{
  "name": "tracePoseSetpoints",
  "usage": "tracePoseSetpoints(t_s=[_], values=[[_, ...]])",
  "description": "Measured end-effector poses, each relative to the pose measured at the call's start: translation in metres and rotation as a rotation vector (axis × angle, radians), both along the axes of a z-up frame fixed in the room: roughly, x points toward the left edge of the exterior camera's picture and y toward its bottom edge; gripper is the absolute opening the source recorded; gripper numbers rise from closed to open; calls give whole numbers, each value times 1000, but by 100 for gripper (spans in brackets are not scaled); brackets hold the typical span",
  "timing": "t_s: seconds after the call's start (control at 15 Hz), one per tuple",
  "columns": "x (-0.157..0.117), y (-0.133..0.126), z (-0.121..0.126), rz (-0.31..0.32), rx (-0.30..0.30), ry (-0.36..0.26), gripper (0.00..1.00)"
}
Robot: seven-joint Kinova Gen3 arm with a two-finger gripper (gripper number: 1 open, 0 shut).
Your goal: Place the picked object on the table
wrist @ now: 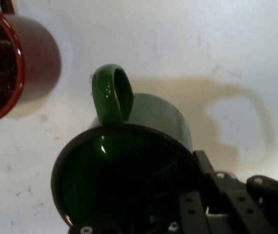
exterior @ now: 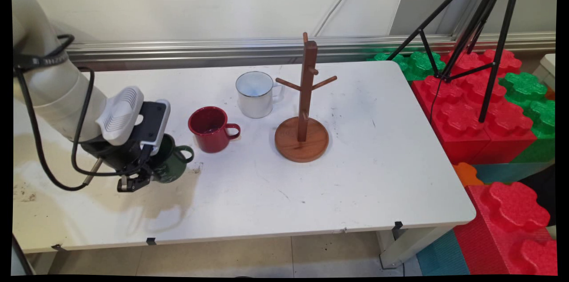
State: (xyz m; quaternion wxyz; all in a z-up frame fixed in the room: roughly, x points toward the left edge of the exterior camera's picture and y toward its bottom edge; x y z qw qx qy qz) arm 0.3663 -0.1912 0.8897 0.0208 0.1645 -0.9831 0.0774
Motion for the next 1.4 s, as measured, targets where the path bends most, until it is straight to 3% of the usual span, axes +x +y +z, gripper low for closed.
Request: tracePoseSetpoints(t_s=[0.87,1.4], values=[[1,-9,-36,-40,27,-102,0],[2,-17,-58,-39,45,-133,0]])
